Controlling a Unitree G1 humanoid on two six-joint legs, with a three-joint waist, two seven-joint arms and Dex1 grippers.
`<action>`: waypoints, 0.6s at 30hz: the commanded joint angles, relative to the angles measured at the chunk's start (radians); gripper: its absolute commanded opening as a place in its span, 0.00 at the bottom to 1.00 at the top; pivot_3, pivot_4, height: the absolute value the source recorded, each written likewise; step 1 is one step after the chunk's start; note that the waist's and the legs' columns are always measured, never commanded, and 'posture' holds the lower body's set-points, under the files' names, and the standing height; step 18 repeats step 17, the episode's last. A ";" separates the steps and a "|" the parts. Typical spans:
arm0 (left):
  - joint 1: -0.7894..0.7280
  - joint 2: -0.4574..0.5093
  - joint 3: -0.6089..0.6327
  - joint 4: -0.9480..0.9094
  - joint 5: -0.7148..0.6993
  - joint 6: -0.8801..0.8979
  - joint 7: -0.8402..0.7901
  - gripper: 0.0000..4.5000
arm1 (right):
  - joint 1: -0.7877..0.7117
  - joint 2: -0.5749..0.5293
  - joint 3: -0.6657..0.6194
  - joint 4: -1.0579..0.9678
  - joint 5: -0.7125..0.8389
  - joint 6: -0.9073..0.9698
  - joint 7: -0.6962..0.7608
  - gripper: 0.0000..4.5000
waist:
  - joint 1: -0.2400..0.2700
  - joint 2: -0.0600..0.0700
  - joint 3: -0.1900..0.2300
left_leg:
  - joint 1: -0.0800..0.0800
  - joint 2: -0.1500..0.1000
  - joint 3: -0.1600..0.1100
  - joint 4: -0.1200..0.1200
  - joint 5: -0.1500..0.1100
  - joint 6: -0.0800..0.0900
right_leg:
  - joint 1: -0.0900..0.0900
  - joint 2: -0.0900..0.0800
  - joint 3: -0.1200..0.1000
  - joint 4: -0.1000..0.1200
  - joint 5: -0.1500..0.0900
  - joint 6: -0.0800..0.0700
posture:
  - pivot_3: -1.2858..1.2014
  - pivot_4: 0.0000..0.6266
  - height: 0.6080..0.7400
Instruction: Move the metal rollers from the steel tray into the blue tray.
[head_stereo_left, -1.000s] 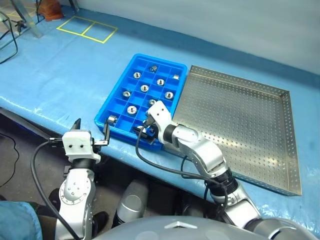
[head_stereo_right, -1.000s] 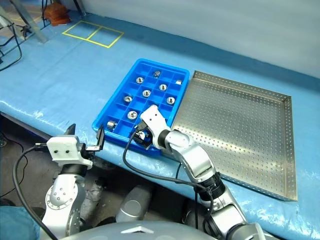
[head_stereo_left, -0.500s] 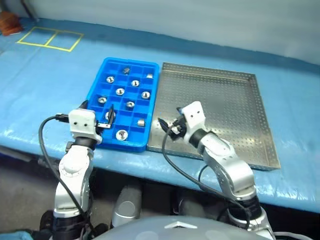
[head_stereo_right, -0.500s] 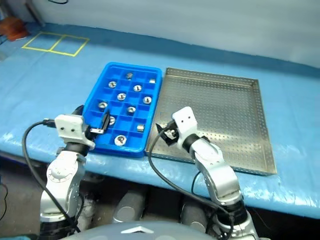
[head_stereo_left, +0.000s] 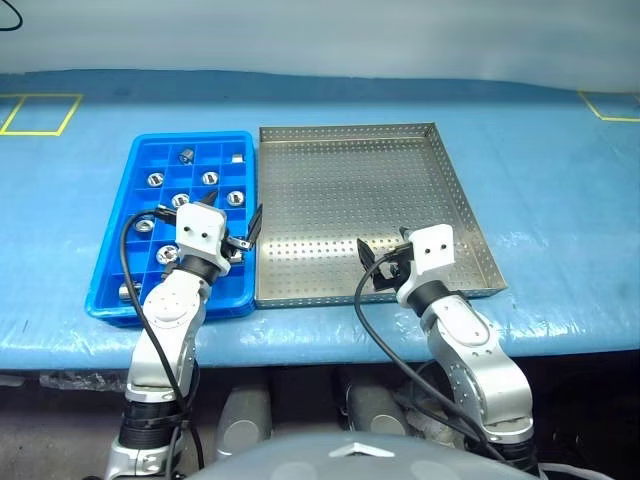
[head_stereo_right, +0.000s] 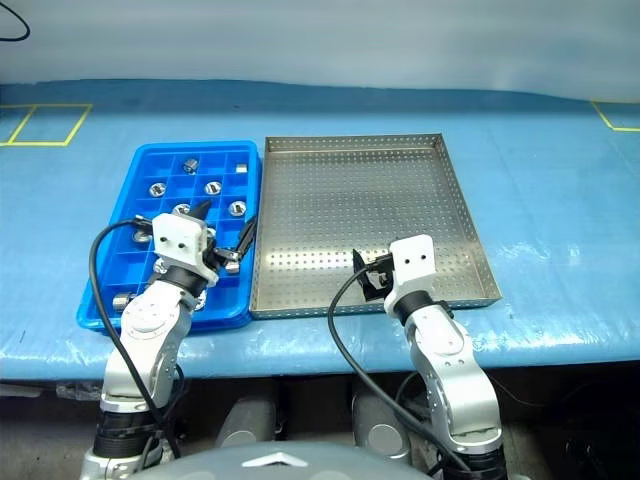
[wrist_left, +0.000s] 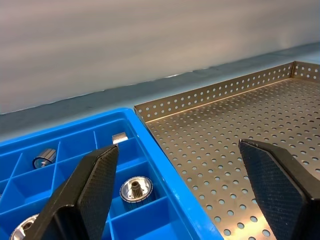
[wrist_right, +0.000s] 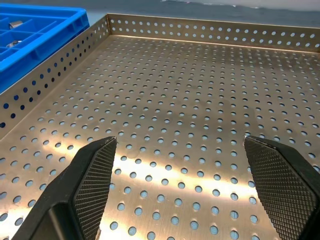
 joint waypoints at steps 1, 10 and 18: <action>-0.003 0.006 0.008 -0.015 -0.009 -0.014 -0.002 0.94 | -0.008 0.001 0.003 -0.021 -0.002 -0.031 -0.005 0.95 | 0.000 0.000 0.000 | 0.000 0.000 0.000 0.000 0.000 0.000 | 0.000 0.000 0.000 0.000 0.000 0.000 | 0.53 0.24 1.00; 0.006 -0.003 -0.001 -0.020 -0.002 -0.013 0.008 0.94 | -0.019 0.005 0.024 0.000 -0.011 -0.043 -0.011 0.95 | 0.003 0.000 0.000 | 0.000 0.000 0.000 0.001 0.000 0.000 | 0.000 0.000 0.001 0.000 0.000 0.000 | 0.53 0.24 1.00; 0.006 -0.008 -0.001 -0.010 -0.002 -0.019 0.010 0.94 | -0.022 -0.003 0.027 -0.003 -0.016 -0.035 -0.004 0.95 | 0.004 0.000 0.000 | 0.000 0.000 0.000 0.001 0.000 0.000 | 0.000 0.000 0.001 0.000 0.000 0.000 | 0.53 0.24 1.00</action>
